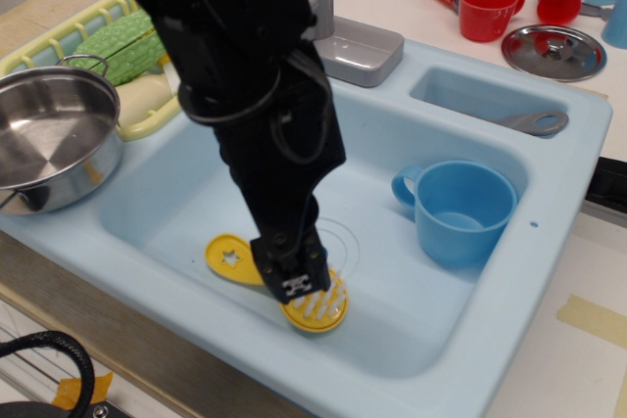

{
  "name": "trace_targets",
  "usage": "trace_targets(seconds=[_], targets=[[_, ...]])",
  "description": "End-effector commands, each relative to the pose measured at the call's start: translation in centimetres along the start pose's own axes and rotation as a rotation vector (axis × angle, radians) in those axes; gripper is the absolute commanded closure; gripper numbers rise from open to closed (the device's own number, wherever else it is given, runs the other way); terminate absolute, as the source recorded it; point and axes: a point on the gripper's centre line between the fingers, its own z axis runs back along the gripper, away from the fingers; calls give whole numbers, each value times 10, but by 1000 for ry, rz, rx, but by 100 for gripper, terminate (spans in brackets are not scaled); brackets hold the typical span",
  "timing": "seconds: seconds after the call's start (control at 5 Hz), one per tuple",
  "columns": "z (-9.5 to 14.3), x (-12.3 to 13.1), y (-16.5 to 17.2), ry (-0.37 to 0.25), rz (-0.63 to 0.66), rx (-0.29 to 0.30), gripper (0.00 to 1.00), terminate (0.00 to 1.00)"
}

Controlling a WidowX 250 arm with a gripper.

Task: Put brush into pot or pan

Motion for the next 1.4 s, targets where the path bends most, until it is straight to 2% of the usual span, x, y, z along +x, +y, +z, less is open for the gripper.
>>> trace_targets(seconds=[0.0,0.4,0.8,1.0,1.2], targets=[[-4,5,5,-18,-66,-88,0,0],[-30,2,8,-49,-66,-203,0,0],[-56,-4,12,-94,-32,-267,0,0],[-60,-5,11,-93,-15,-246,100,0],[-54,-1,12,-63,-18,-240,100,0]])
